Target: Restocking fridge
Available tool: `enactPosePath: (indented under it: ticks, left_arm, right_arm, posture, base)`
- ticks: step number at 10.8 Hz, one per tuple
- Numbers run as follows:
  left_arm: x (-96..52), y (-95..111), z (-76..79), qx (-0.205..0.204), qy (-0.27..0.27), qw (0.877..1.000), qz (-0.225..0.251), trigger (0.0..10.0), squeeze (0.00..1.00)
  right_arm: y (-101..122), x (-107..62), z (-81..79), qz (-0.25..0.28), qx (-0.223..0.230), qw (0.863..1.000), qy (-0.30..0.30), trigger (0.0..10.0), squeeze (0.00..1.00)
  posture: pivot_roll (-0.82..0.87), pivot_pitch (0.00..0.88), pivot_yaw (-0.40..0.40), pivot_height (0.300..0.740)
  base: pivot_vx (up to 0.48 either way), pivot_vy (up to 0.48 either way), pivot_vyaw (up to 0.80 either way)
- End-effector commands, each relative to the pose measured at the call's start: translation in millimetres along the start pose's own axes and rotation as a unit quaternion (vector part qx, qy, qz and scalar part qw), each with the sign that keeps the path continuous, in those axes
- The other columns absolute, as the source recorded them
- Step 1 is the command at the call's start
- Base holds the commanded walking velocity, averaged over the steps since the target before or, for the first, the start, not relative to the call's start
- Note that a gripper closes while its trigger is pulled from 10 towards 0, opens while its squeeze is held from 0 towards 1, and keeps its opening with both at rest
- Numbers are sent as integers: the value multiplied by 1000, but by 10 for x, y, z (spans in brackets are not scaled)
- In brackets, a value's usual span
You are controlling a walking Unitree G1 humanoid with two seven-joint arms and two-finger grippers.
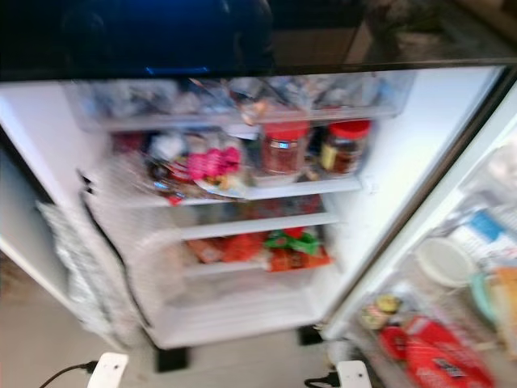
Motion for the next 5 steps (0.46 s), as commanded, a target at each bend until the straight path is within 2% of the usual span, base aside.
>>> enactPosePath:
  ticks: [1, 5]
  left_arm:
    - [-6, -70, -34, 3, 3, 1000, -11, 10000, 0]
    - [-6, -69, -34, 4, 3, 1000, -11, 10000, 0]
  right_arm:
    - [-21, -3, -2, -2, 5, 1000, -1, 10000, 0]
    - [-27, -3, 1, -6, -1, 1000, -1, 10000, 0]
  posture:
    - [-99, 54, -49, 740]
    - [-98, 54, -50, 740]
  base:
    - [0, -274, 0]
    - [0, 0, 0]
Point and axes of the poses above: a point about 5 cm out from each wrist's last joint towards the gripper, its own x axis pointing out of the wrist towards the gripper, its own y axis along the axis of the wrist's last joint, z = x × y, the point moved 1 cm from there along x, pointing out of the wrist towards the gripper, and after that the axes turned 6 degrees about x, right-handed, at the moved point
